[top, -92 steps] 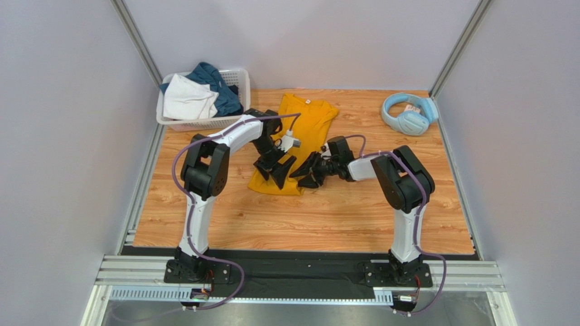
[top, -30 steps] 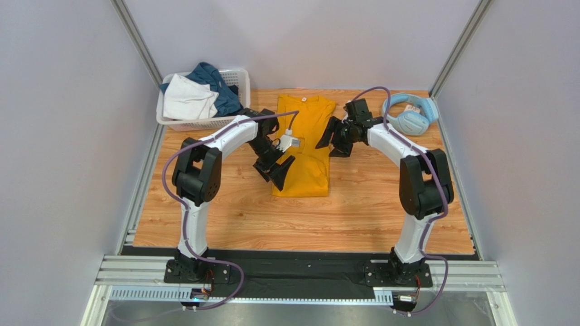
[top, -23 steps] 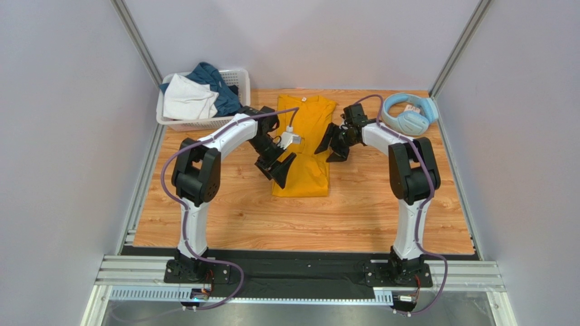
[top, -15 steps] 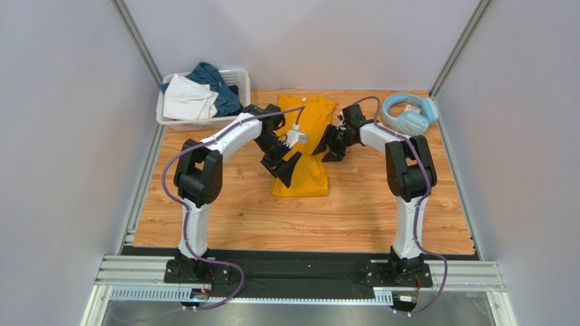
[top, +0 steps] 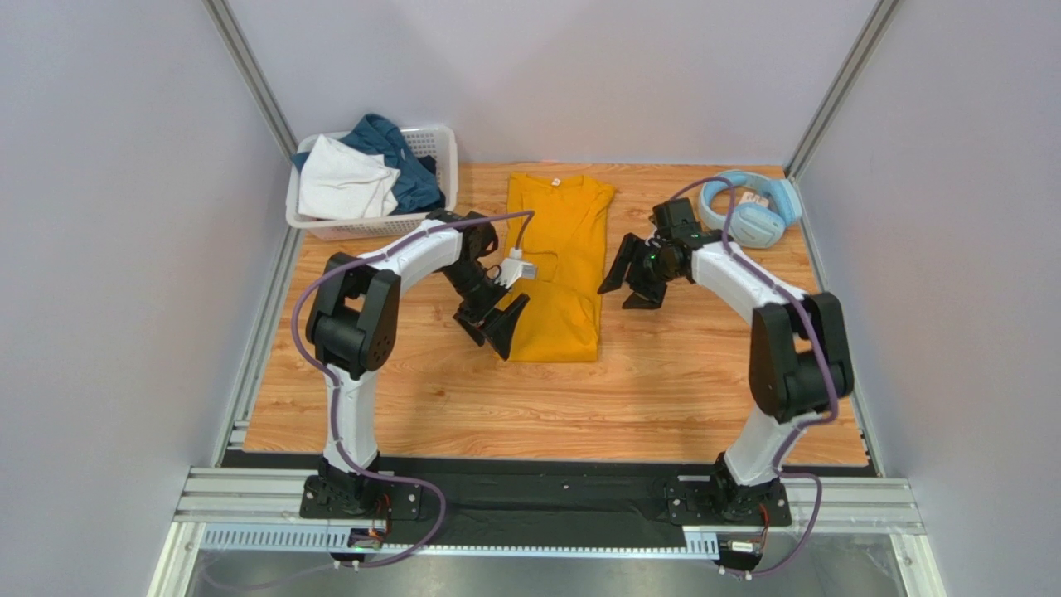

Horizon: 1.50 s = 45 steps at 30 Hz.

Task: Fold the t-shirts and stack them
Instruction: Fold the tshirt

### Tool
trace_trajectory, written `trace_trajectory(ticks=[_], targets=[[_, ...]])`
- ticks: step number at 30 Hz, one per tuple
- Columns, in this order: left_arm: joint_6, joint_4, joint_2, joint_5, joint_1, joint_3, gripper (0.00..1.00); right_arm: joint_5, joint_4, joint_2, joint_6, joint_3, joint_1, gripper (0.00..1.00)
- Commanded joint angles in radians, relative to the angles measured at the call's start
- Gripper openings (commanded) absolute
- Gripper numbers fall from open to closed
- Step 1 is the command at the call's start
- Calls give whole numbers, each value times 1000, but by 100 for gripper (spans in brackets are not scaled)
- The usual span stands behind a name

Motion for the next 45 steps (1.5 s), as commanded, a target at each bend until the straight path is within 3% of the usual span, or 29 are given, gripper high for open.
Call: trace_trajectory(ticks=[1,5,11,32,45], targets=[[26,35,-78,-3,18,-44,98,-7,28,-187,40,-141,-3,64],[11,84,-81,-9,18,-87,98,-58,108,-244,77,-275,25,63],[-17,102,-43,-8,18,-74,99,-98,183,-191,105,-358,80,62],[-32,102,11,6,20,-21,100,-86,85,-299,93,-290,123,62],[-49,105,14,6,20,-22,100,-109,191,-129,110,-316,152,61]])
